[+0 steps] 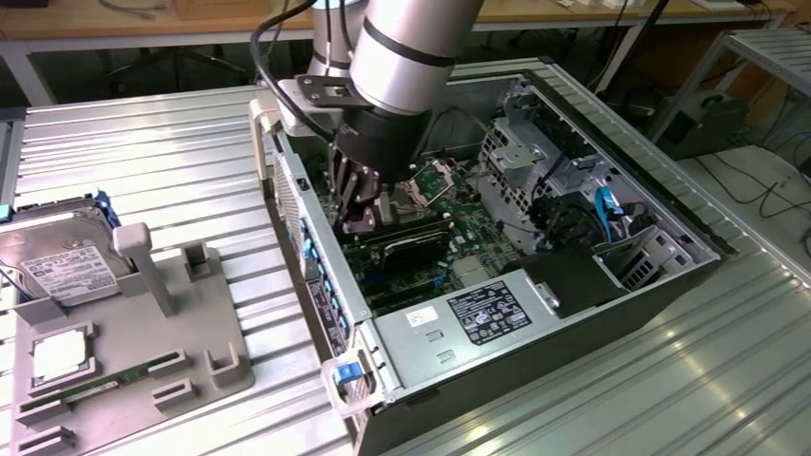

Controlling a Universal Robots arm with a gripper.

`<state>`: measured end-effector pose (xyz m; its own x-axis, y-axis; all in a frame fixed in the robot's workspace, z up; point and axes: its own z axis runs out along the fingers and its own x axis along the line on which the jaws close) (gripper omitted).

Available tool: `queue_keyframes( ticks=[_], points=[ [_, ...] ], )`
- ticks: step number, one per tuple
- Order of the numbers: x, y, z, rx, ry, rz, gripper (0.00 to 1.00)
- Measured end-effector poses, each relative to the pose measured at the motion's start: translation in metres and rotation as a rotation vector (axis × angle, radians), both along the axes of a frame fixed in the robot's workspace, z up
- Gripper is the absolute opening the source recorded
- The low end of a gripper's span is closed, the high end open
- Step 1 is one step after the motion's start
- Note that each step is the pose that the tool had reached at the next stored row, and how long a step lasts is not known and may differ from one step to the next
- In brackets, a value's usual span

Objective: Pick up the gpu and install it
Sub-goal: 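Press down on the gpu until it lock into place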

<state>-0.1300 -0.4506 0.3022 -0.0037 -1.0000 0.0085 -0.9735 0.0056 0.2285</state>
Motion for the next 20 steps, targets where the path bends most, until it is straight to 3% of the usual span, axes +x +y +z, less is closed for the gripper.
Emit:
queue_keyframes(
  ticks=[1,2,6,12,13,14,15,16,17,20],
  points=[
    [0.0,0.0,-0.0001,-0.0004,0.0194,0.0,0.11],
    [0.001,0.0001,-0.0003,-0.001,0.0241,0.0,0.11],
    [0.004,0.001,-0.0048,-0.0055,0.0192,0.0,0.11],
    [0.007,0.0065,-0.0082,-0.0113,0.0046,0.0,0.11],
    [0.008,0.008,-0.0085,-0.0122,0.0011,0.001,0.11],
    [0.008,0.0101,-0.0087,-0.0141,-0.0083,0.002,0.11],
    [0.008,0.0112,-0.0088,-0.0152,-0.0185,0.003,0.11],
    [0.008,0.0119,-0.0089,-0.0167,-0.0343,0.004,0.11],
    [0.009,0.012,-0.0094,-0.0177,-0.044,0.005,0.11],
    [0.009,0.012,-0.0104,-0.0209,-0.0607,0.005,0.11]
  ],
)
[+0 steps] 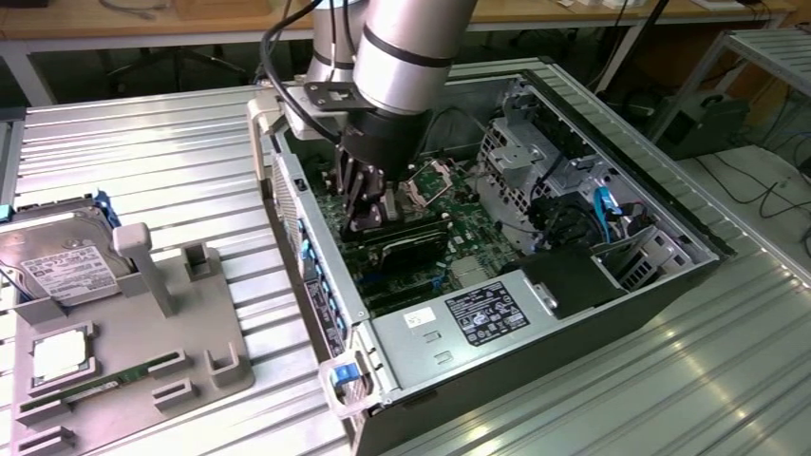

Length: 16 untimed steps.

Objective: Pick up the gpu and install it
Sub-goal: 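Press down on the gpu until it lock into place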

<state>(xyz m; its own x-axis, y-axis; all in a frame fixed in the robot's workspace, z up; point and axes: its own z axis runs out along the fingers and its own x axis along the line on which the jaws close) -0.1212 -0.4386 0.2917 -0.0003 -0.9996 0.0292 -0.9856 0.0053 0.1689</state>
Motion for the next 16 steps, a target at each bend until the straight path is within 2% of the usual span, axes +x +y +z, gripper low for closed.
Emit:
queue_keyframes(
  ticks=[3,7,12,16],
  points=[
    [0.0,0.0,-0.0017,-0.0018,-0.0164,0.0,0.11],
    [0.0,0.0,-0.0048,-0.0028,-0.0267,0.0,0.11],
    [0.0,0.0,-0.0134,-0.0031,-0.0275,0.0,0.11],
    [0.0,0.0002,-0.0142,-0.0049,-0.0273,0.0,0.11]
  ],
)
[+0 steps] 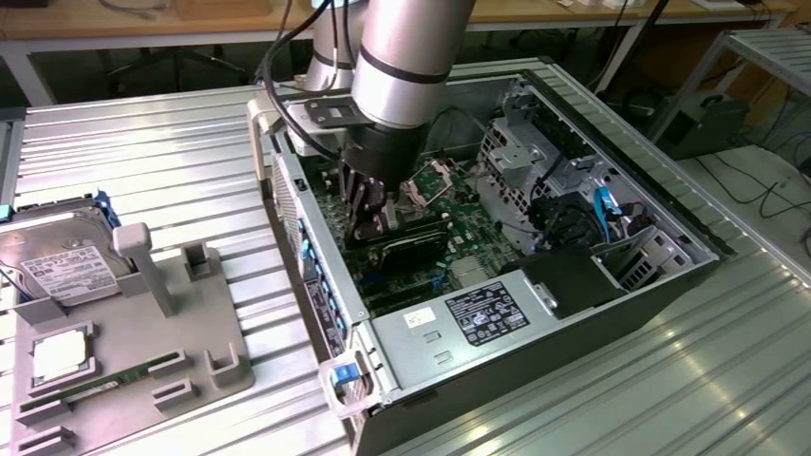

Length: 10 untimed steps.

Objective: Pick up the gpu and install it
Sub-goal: 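Press down on the gpu until it lock into place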

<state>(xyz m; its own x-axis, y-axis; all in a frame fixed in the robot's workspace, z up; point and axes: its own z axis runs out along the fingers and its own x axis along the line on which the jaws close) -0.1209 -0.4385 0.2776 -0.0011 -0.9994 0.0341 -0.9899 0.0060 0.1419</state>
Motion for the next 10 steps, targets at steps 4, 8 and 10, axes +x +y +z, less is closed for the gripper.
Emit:
queue_keyframes(
  ticks=[4,8,10],
  points=[
    [0.0,0.0,-0.0042,-0.0006,-0.0001,0.0,0.11],
    [0.0,0.0,-0.0076,-0.0013,0.0002,0.0,0.11],
    [0.0,0.0,-0.0091,-0.0013,0.0,0.0,0.11]
  ],
)
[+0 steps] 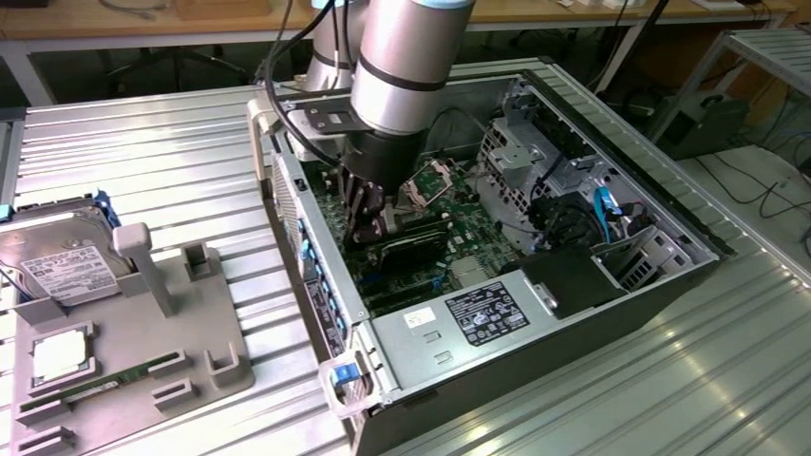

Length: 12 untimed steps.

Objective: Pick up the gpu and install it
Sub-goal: 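Press down on the gpu until it lock into place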

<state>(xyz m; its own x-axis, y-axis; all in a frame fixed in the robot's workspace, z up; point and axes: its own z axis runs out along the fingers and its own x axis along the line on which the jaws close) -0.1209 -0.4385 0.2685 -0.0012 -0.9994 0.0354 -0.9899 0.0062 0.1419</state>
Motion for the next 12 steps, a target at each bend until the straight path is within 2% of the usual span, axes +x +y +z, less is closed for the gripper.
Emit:
queue_keyframes(
  ticks=[5,6,8,9,10,12],
  points=[
    [0.001,0.0002,0.0034,0.0017,-0.0012,0.0,0.11],
    [0.002,0.0002,0.0125,0.0003,-0.0002,0.0,0.11],
    [0.003,0.0005,0.0167,0.0006,-0.002,0.0,0.11],
    [0.003,0.0005,0.0168,0.0003,-0.0092,0.0,0.11],
    [0.003,0.0006,0.0168,0.0001,-0.0194,0.001,0.11],
    [0.003,0.0009,0.0167,0.0003,-0.0456,0.003,0.11]
  ],
)
